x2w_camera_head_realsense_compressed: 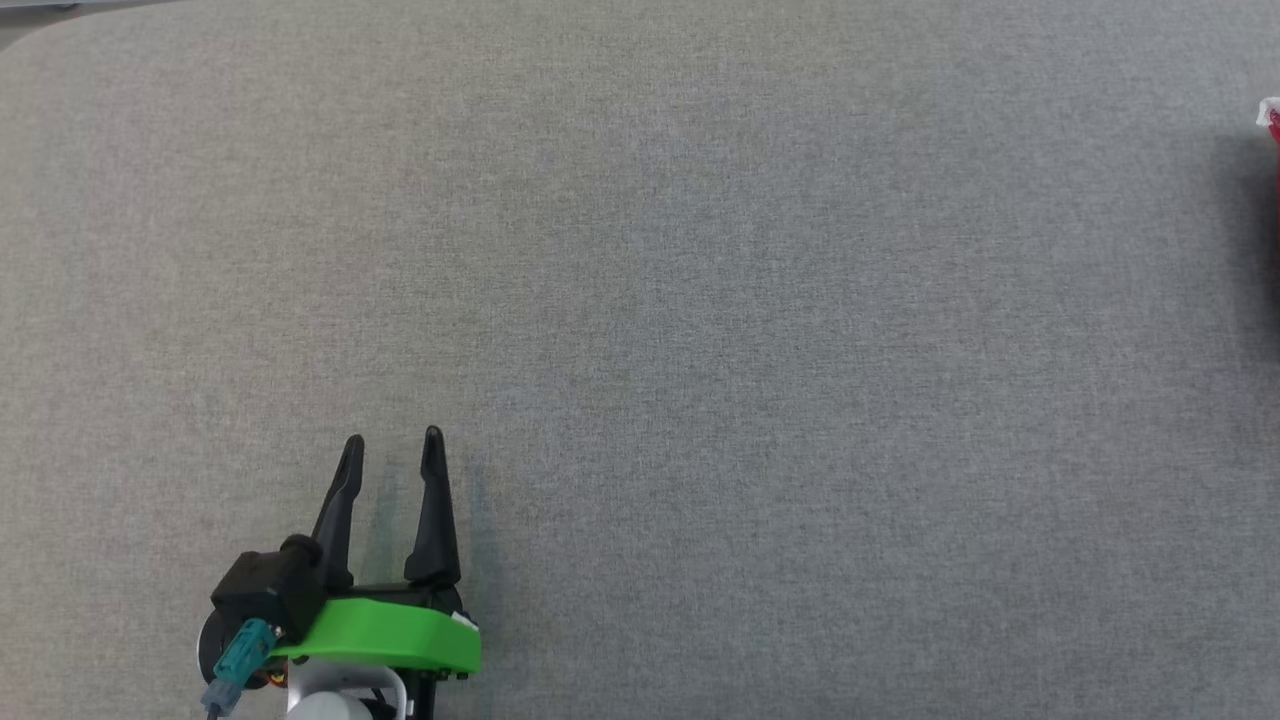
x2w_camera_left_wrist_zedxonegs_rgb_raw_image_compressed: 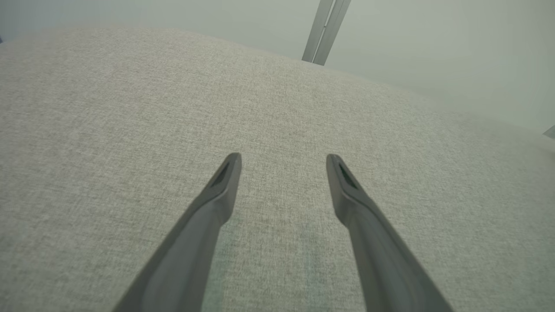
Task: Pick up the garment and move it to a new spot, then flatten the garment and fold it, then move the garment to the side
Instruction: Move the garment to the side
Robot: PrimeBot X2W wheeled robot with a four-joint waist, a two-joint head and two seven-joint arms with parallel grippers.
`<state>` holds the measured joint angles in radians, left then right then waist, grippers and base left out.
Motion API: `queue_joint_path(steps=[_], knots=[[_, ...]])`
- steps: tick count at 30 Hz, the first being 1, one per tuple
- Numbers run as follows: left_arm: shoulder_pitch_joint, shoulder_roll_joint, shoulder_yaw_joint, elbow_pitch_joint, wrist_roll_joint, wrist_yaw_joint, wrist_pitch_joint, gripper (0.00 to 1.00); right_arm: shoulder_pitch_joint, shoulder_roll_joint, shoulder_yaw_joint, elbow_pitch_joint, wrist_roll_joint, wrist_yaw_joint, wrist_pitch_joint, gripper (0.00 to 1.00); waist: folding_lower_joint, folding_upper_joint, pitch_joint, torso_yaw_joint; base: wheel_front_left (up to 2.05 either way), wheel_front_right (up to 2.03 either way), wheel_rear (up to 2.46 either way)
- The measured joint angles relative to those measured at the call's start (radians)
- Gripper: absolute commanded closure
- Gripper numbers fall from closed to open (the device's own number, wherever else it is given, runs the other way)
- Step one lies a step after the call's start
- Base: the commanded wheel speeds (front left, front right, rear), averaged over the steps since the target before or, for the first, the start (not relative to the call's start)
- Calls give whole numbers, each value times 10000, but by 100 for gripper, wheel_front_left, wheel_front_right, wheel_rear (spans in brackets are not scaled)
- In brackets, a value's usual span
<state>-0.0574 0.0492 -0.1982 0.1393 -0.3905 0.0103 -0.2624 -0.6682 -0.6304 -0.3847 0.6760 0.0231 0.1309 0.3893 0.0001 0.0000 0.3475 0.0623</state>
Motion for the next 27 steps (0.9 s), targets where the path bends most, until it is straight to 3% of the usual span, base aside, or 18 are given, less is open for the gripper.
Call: queue_joint_path(steps=[5,13,18,21,27], knots=[[472,0,460,-98,98,71,0,0,333,915,-466,-579,-341,-2,-1856,0,0,0,-421,-10,0,0,0],[1827,2,1783,-190,790,-207,0,0,2602,3208,842,-3003,-176,4,-4065,0,0,0,-1696,-153,0,0,0],[2573,4,2301,36,1085,-378,0,0,4469,4863,1563,-3726,-407,4,-5388,0,-1,0,-2717,-273,0,0,0],[2532,8,2171,13,1294,-671,0,0,5429,5394,1764,-3829,-328,4,-6031,0,-1,0,-3227,-340,0,0,0],[2126,0,1557,307,1457,-1160,0,0,7187,5747,2090,-3661,-244,2,-6472,0,-1,0,-4010,-309,0,0,0]])
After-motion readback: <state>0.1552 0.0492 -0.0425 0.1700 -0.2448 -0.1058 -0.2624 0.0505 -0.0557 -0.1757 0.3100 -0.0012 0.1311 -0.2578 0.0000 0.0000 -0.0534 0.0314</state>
